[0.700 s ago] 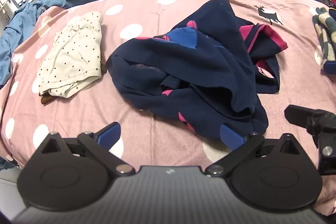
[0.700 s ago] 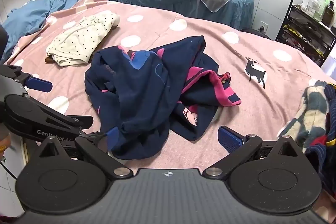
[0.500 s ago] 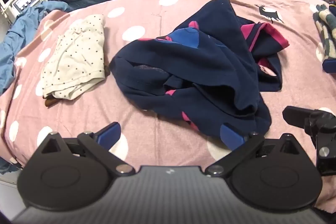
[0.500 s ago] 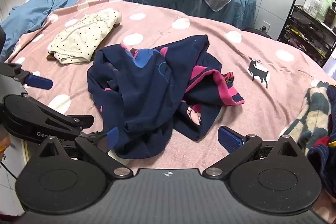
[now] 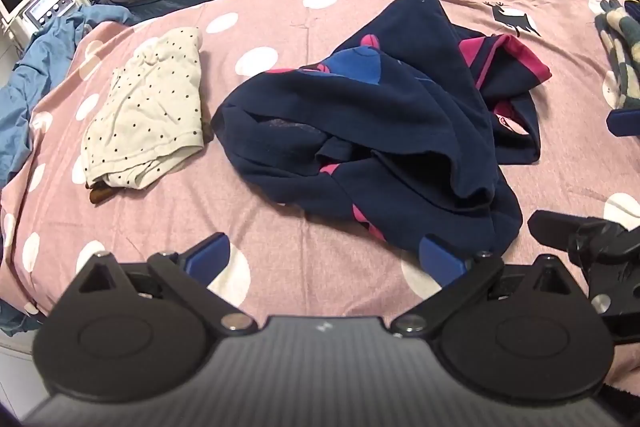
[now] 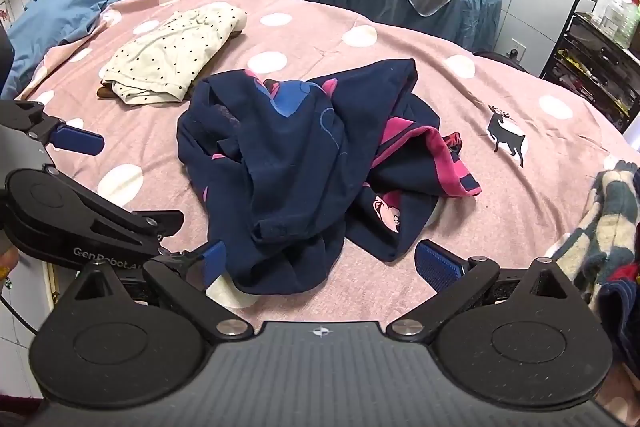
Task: Fold small clothes
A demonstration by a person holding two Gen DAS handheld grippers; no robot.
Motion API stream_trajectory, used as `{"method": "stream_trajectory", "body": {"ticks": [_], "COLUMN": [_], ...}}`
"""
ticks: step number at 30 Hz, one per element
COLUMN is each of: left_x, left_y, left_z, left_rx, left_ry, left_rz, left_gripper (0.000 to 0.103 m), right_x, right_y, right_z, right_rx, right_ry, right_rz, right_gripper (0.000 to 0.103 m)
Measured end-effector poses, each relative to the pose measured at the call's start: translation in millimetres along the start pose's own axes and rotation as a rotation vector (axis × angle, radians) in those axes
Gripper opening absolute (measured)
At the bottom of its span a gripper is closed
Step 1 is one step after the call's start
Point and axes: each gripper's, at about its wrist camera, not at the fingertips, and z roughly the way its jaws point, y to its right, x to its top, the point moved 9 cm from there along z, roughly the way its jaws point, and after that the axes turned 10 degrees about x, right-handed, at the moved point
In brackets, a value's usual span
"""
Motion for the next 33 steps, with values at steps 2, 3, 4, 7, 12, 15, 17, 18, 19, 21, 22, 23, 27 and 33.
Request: {"method": "stream_trajectory", "body": {"ticks": [2, 3, 4, 7, 12, 15, 17, 18, 19, 21, 22, 23, 27, 33], "left_x": [0.3, 0.3, 0.2, -0.5, -1.0, -1.9, -2.1, -2.2, -2.3, -1.9, -2.0, -2.3, -2.6, -4.2], "left_y": [0.8, 0.9, 1.1, 0.0, -1.0, -1.9, -1.8, -1.6, -1.4, -0.9, -0.8, -0.8, -0.9, -2.2], "left_z": [-0.5, -0.7, -0.9, -1.0, -0.8, -0.2, -0.2, -0.2, -0.4, -0.2, 0.0, 0.2, 0.2, 0.4], "left_rx": [0.002, 0.002, 0.0, -0.002, 0.002, 0.002, 0.003, 0.002, 0.002, 0.002, 0.001, 0.001, 0.003, 0.004], "left_ry": [0.004, 0.004, 0.002, 0.001, -0.001, -0.002, -0.002, -0.001, -0.001, -0.002, -0.002, -0.003, -0.002, -0.003], "left_rz": [0.006, 0.007, 0.007, 0.004, 0.004, 0.004, 0.007, 0.008, 0.009, 0.01, 0.01, 0.011, 0.011, 0.008], "left_gripper": [0.103, 0.103, 0.103, 0.103, 0.103, 0.103, 0.103, 0.103, 0.103, 0.103, 0.103, 0.103, 0.103, 0.103], "right_x": [0.2, 0.6, 0.9, 1.0, 0.3, -0.1, -0.3, -0.4, -0.6, -0.8, -0.8, -0.8, -0.3, -0.7], "right_y": [-1.5, -1.9, -2.3, -3.2, -4.2, -4.2, -4.2, -4.1, -3.7, -3.6, -3.6, -3.8, -4.3, -6.4], "right_z": [-0.6, -0.9, -1.2, -0.6, 0.8, 0.7, 1.2, 1.3, 1.9, 2.9, 3.2, 3.4, 3.4, 4.9], "right_rx": [0.0, 0.001, 0.001, -0.003, 0.0, 0.001, 0.001, 0.0, -0.001, -0.003, -0.003, -0.003, -0.001, -0.001], "right_ry": [0.003, 0.005, 0.005, -0.003, -0.012, -0.013, -0.015, -0.015, -0.017, -0.02, -0.021, -0.022, -0.023, -0.029], "right_rz": [-0.003, -0.003, -0.003, -0.011, -0.016, -0.016, -0.017, -0.017, -0.018, -0.017, -0.017, -0.017, -0.022, -0.026], "right_gripper": [0.103, 0.103, 0.103, 0.103, 0.103, 0.103, 0.103, 0.103, 0.103, 0.103, 0.103, 0.103, 0.103, 0.103]}}
